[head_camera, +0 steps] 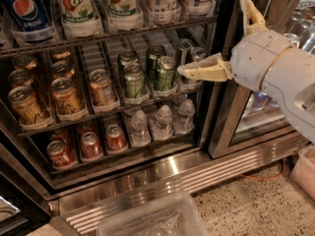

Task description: Pick blue plastic bottle from top shelf of fridge

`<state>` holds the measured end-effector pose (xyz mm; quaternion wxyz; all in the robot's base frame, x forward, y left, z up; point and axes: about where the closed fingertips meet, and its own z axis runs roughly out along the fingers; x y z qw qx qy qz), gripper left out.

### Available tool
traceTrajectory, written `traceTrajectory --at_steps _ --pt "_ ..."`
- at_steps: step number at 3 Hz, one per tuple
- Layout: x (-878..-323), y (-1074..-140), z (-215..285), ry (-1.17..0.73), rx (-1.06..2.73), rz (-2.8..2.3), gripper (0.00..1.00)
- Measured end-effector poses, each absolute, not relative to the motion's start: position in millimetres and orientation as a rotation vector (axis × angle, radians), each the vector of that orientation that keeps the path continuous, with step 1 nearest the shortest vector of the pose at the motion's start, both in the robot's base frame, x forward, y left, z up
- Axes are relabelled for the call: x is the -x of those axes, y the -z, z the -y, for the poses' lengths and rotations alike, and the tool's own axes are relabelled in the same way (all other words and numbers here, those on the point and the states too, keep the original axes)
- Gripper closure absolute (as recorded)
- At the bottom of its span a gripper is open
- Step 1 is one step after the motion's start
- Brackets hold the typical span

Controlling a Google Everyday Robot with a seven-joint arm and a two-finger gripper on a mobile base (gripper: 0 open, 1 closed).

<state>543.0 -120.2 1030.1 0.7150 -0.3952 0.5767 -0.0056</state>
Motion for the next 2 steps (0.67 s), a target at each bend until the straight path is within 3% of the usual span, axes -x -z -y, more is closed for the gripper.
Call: traceTrajectory --at_steps 2 --pt "-558.1 -1047.2 123.9 0.009 0.733 -1.197 0.17"
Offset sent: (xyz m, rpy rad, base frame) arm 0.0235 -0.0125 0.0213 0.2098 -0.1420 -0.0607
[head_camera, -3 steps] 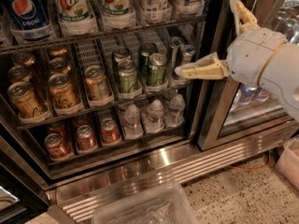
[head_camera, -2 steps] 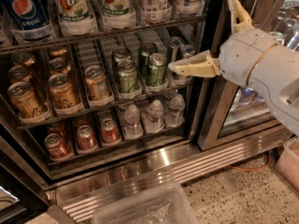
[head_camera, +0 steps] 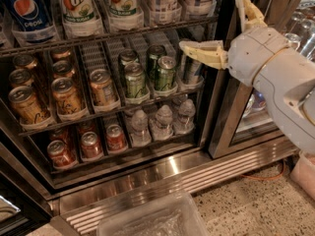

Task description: Pick blue plastic bottle from top shelf of fridge

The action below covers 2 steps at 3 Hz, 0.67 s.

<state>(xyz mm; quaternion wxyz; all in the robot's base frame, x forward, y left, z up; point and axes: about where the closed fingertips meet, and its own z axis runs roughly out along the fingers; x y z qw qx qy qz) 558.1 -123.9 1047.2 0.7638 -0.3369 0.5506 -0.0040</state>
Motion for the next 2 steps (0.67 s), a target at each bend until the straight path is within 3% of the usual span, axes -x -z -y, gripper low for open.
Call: traceTrajectory --at_steps 1,2 --pt "-565.5 -1055.0 128.2 0.001 0.687 -1.161 0.22" --pt "-573.9 -1064.5 132.6 0.013 0.643 -1.132 0.35"
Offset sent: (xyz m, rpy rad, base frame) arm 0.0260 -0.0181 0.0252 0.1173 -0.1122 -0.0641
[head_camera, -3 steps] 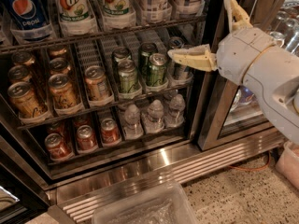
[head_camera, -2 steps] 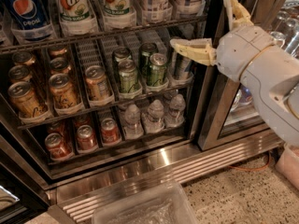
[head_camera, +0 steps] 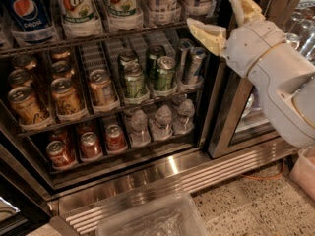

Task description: Pick blue plastic bottle from top shelf of fridge

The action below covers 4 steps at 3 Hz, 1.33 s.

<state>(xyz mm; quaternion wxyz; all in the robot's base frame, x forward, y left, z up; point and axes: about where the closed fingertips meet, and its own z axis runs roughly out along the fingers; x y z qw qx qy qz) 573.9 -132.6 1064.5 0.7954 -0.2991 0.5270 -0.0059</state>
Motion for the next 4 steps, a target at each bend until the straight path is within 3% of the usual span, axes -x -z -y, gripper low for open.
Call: traceTrajectory --at_steps 1,4 --pt "-583.3 -1072.0 139.7 0.043 0.599 -1.132 0.31" --pt "-624.0 -1081.5 154.5 0.089 0.519 -1.217 0.37"
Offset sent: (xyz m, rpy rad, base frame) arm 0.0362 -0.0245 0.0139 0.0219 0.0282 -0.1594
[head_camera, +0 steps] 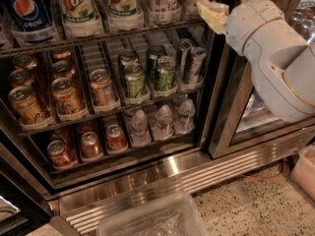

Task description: Pick blue plastic bottle from top shelf of fridge

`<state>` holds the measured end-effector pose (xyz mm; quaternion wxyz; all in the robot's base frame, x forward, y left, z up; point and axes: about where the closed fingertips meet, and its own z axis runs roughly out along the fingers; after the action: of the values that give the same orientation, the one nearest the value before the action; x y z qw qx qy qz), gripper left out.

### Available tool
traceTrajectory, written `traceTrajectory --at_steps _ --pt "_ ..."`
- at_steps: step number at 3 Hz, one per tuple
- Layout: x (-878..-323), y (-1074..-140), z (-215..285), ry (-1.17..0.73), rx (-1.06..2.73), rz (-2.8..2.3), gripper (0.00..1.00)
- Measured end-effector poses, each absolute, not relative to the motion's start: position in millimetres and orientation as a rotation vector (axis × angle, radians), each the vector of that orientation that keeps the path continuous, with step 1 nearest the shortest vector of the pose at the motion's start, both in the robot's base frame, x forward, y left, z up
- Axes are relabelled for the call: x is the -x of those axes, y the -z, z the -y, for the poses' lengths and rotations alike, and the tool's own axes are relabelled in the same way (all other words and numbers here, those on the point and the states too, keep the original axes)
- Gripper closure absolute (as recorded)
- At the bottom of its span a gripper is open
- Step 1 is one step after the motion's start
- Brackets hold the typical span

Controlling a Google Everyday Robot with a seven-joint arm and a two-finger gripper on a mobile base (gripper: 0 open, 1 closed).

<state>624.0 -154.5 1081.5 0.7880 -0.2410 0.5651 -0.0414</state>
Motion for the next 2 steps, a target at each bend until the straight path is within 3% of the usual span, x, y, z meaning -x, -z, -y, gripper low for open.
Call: traceTrajectory --at_steps 1,2 --pt "-628.7 -1082.7 152.8 0.055 0.503 -1.214 0.44" --pt "-636.4 -1083.0 146.5 -0.01 0.482 -1.2 0.43"
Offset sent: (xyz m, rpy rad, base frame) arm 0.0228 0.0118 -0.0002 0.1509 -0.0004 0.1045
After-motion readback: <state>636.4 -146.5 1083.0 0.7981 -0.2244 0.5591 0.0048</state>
